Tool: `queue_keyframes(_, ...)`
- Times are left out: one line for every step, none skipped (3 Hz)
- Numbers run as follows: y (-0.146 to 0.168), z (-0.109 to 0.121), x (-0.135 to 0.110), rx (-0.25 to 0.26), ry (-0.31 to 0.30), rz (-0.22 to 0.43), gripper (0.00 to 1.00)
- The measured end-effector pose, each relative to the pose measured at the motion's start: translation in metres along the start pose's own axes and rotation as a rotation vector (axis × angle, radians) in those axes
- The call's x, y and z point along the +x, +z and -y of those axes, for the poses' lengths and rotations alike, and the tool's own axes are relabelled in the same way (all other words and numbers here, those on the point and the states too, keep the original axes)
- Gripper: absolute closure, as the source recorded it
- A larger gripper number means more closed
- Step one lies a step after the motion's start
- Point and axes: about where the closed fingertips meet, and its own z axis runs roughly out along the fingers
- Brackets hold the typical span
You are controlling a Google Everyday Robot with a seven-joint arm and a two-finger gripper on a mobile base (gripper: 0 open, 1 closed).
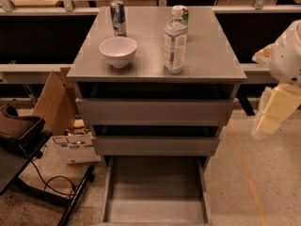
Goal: Close bottom drawer
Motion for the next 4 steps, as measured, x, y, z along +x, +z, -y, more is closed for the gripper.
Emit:
queue_keyframes(0.06,-0.02,0.02,-0.032,0.004,0.046,0.0)
queue_keyframes(0.13,-0.051,0.046,-0.055,-0.021,0.071,0.0)
queue_keyframes(0.204,-0.087,0.063,-0.078,-0.055,0.07,0.0)
queue_keyframes(0.26,-0.111,0.071,-0.059,-0.063,0.053,0.0)
